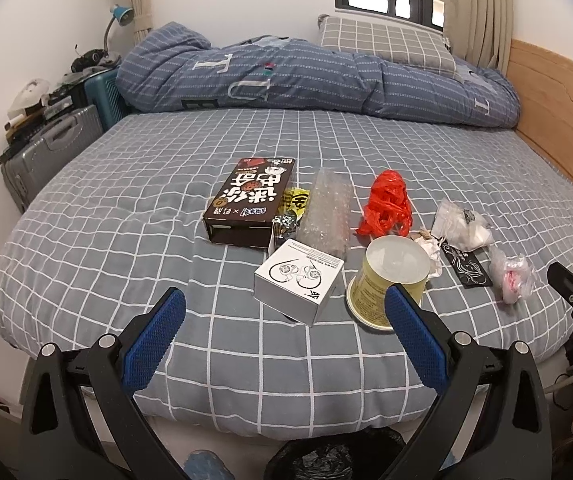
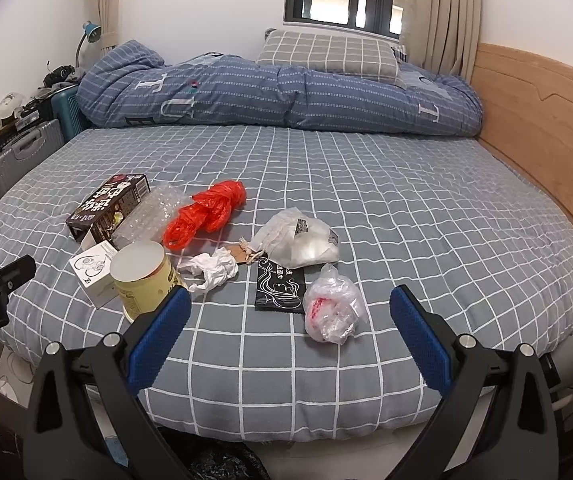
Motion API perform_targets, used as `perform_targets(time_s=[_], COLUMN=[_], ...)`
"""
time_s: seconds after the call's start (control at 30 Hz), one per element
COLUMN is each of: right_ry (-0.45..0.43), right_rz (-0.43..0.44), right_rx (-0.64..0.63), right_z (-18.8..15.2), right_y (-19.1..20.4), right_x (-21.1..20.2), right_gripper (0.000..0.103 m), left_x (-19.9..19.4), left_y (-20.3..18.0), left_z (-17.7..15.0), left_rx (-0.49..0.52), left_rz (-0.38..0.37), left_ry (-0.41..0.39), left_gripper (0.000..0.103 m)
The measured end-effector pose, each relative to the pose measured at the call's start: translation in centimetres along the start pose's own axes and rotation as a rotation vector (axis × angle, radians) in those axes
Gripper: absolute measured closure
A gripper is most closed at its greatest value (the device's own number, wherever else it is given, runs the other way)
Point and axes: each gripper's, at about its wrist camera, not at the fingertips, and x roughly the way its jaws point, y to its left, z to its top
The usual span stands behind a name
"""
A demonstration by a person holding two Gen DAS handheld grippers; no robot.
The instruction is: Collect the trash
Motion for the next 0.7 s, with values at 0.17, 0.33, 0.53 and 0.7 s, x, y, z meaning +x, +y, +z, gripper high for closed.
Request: perform_targets(time_s=[0.17,0.33,0.53,0.7], right_ry=[-0.002,-0.007,-0.026,-0.032], right_rz=[-0.001,-0.002,-0.011,-0.014], right_rx=[0.004,-0.005,-0.009,0.0], right_z=[0.09,0.18,0.32,0.38], right_y=[-0.1,-0.12,-0.09,-0.27], right_x=[-0.14,-0.28,-0.77,-0.96], right_gripper=[0.007,0.007,0.007,0.007], left_x=[0.25,0.35,-0.03,-0.33], left_y=[-0.09,0.03,-0.06,0.05], left_z=[-0.07,-0.11,-0.26,-0.12], left_rx=[0.007,0.003,0.012,0.008], left_rz=[0.001,0.005,0.011,0.015], left_ry=[0.004,0.001,-0.007,-0.01], left_gripper=[0.006,0.006,0.006,0.006])
